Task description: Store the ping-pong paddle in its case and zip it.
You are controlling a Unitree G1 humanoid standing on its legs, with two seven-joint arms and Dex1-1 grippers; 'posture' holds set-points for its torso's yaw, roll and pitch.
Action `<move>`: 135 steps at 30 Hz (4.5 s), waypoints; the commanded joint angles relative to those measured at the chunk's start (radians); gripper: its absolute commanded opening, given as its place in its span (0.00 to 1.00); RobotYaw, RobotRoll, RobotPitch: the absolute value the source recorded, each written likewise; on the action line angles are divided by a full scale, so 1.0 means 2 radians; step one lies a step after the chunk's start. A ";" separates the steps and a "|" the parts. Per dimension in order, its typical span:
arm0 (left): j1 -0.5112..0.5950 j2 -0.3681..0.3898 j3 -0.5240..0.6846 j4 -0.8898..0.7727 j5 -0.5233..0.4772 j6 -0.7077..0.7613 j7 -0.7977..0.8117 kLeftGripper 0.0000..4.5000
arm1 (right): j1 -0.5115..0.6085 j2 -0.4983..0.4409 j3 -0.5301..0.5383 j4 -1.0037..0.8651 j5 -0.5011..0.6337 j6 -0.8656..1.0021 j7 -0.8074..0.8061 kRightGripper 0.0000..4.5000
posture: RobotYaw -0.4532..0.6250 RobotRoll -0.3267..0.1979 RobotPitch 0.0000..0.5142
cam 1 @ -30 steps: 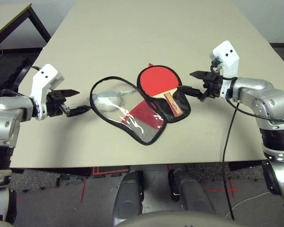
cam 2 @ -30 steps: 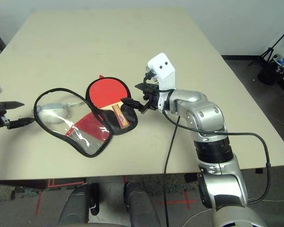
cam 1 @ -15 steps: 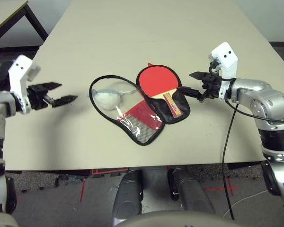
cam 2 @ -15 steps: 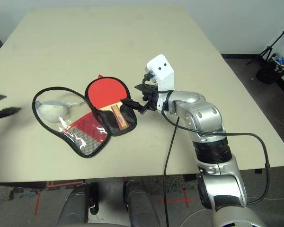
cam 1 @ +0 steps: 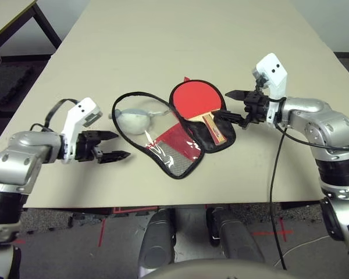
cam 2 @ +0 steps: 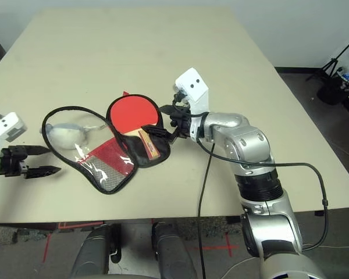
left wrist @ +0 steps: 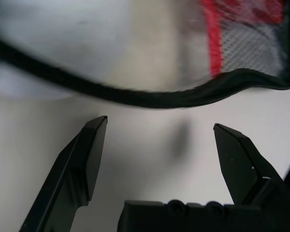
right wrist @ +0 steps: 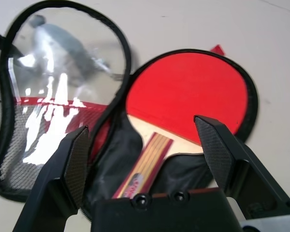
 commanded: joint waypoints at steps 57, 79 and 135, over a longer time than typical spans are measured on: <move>-0.294 -0.246 -0.071 0.161 0.032 -0.062 0.010 1.00 | -0.026 0.000 -0.147 0.160 0.090 0.286 -0.093 0.99 | 0.42 0.62 0.30; -0.236 -0.244 -0.078 0.080 0.011 -0.020 0.050 1.00 | -0.007 0.077 -0.201 0.154 0.115 0.375 -0.188 0.99 | 0.43 0.62 0.32; -0.233 -0.257 -0.079 0.101 0.005 -0.040 0.071 1.00 | 0.196 -0.086 -0.071 -0.017 0.784 0.234 -0.608 0.01 | 0.39 0.62 0.35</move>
